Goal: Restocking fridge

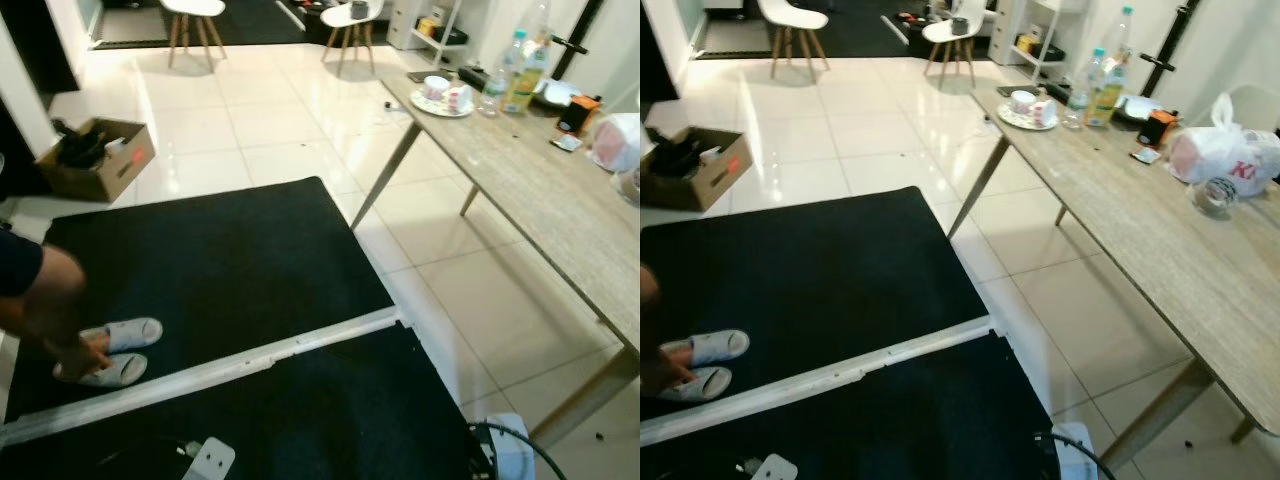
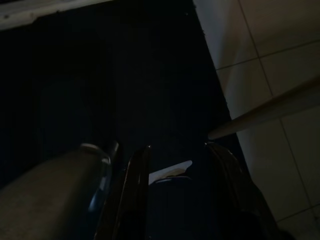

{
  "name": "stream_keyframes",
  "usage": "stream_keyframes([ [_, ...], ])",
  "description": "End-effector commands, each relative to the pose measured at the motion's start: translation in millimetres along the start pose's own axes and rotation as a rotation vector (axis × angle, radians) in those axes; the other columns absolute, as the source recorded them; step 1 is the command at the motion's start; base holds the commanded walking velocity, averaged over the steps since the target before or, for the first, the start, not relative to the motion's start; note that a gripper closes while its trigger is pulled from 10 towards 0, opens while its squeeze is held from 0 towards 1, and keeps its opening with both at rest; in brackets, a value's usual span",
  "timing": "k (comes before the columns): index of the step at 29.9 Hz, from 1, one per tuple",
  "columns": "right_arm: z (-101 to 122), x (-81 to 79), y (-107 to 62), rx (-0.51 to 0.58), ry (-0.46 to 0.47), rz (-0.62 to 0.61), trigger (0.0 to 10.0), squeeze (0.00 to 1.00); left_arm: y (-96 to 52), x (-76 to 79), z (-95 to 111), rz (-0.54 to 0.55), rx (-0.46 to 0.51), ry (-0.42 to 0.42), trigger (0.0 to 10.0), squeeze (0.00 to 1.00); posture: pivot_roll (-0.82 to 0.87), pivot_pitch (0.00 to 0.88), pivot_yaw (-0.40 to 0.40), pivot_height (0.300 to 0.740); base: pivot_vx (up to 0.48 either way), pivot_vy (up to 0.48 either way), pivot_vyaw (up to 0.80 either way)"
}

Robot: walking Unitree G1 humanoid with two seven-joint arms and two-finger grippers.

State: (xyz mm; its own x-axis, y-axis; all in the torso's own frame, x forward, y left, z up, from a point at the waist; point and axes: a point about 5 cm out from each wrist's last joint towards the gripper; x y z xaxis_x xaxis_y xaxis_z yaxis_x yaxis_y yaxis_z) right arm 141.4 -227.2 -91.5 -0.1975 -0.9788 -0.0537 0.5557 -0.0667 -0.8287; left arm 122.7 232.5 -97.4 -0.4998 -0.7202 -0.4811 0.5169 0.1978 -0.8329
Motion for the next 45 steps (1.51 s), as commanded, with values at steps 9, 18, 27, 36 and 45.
stream_keyframes([
  [9, 1.5, 3.4, -0.3, 0.004, 0.001, -0.011, 10.0, 0.0, -0.7, 5.4, 0.8, -0.018, 0.005, 0.012, 10.0, 0.04, 0.0, 0.0, -0.065, 0.74, 0.271, 0.0, -0.04],
  [18, 1.5, 2.6, -0.2, 0.003, -0.008, -0.008, 10.0, 0.0, -0.7, 5.3, 0.8, -0.017, 0.006, 0.012, 10.0, 0.04, 0.0, 0.0, -0.064, 0.74, 0.27, 0.0, 0.0],
  [27, 1.9, 2.1, 0.0, 0.004, -0.011, -0.007, 10.0, 0.0, -0.7, 5.1, 0.6, -0.017, 0.005, 0.012, 10.0, 0.04, 0.0, 0.0, -0.065, 0.74, 0.27, 0.0, 0.0],
  [36, 2.0, 1.9, 0.1, 0.003, -0.01, -0.006, 10.0, 0.0, -0.7, 5.1, 0.5, -0.017, 0.005, 0.012, 10.0, 0.04, 0.0, 0.0, -0.064, 0.74, 0.269, 0.0, 0.0],
  [45, 1.1, 1.9, -0.1, 0.001, -0.008, -0.007, 10.0, 0.0, -0.7, 5.1, 0.6, -0.018, 0.004, 0.012, 10.0, 0.04, 0.0, 0.0, -0.064, 0.74, 0.269, 0.0, 0.0],
])
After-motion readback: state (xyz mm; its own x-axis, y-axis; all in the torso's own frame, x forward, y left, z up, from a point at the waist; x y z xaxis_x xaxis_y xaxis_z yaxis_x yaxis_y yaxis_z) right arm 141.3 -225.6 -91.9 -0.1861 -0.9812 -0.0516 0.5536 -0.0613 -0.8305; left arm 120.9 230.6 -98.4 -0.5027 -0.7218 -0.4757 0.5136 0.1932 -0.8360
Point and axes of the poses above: a point about 5 cm out from each wrist's last joint towards the gripper, its own y axis pointing out of the wrist towards the gripper, its own z axis along the axis of the wrist's last joint, x = y × z, and after that the axes turned 14 degrees about y, right-handed
